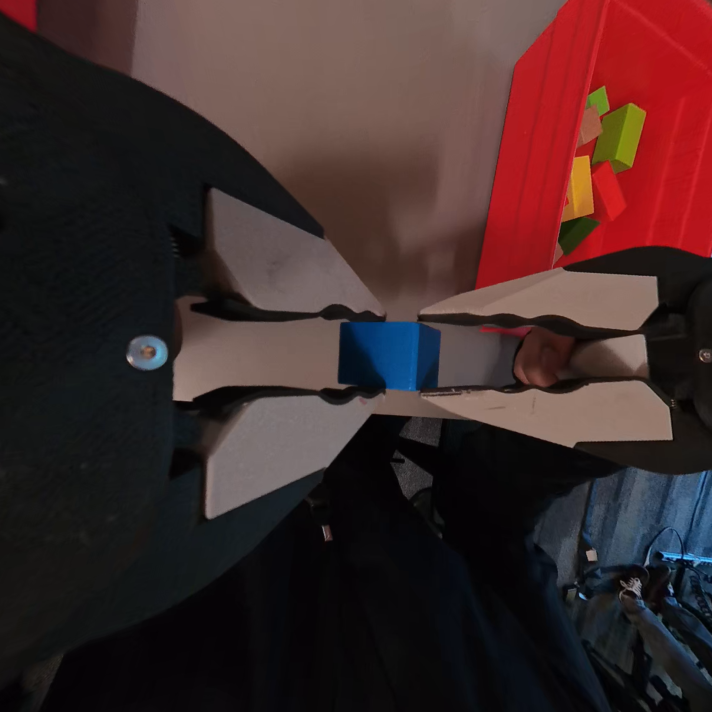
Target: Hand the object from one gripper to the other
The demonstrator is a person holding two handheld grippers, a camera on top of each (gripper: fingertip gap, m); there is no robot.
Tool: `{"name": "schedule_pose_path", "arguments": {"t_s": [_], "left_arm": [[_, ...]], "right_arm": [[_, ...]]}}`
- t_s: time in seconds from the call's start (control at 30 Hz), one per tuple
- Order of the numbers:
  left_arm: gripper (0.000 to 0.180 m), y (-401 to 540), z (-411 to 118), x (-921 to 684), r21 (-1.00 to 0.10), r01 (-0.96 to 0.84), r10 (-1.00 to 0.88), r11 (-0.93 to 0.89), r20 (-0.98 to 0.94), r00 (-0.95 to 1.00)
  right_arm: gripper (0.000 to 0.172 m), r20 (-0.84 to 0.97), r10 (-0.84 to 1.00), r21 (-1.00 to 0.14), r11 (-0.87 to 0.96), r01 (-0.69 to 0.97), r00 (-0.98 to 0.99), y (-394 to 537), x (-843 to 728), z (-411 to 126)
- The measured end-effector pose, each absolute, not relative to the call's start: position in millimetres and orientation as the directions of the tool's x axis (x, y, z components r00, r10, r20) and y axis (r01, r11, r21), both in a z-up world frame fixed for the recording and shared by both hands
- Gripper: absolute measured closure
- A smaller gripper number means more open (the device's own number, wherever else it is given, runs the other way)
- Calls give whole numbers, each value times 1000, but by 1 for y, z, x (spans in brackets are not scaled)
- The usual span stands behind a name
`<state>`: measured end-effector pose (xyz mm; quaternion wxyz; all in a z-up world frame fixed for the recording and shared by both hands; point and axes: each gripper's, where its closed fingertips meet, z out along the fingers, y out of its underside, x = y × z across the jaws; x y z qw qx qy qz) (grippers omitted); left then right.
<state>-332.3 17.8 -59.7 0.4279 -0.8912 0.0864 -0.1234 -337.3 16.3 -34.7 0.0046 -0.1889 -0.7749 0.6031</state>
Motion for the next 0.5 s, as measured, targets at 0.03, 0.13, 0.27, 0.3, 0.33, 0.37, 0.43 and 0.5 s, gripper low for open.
{"name": "schedule_pose_path", "arguments": {"t_s": [0.03,0.13,0.27,0.3,0.33,0.37,0.43,0.5], "left_arm": [[152,18,-60,-332,-782,-52,-262,-621,144,954],[152,18,-63,-332,-771,-64,-259,-634,133,957],[152,21,-63,-332,-771,-64,-259,-634,133,957],[152,21,-63,-332,-770,-65,-258,-634,132,957],[152,21,-64,-332,-768,-67,-259,-637,131,957],[152,21,-65,-333,-762,-74,-255,-643,122,959],[152,20,-67,-333,-761,-76,-256,-644,120,959],[152,20,-66,-333,-762,-73,-256,-643,124,959]], "right_arm": [[140,-227,302,-934,201,295,-926,17,-338,-35],[135,-228,312,-930,212,301,-922,18,-340,-38],[132,-207,310,-924,250,290,-928,12,-337,-44],[135,-193,317,-922,266,282,-929,11,-338,-46],[141,-175,324,-921,281,271,-930,10,-338,-48],[142,-161,331,-919,293,263,-930,9,-339,-49],[142,-145,339,-917,306,255,-930,9,-339,-50],[142,-153,332,-919,299,258,-931,8,-338,-50]]}}
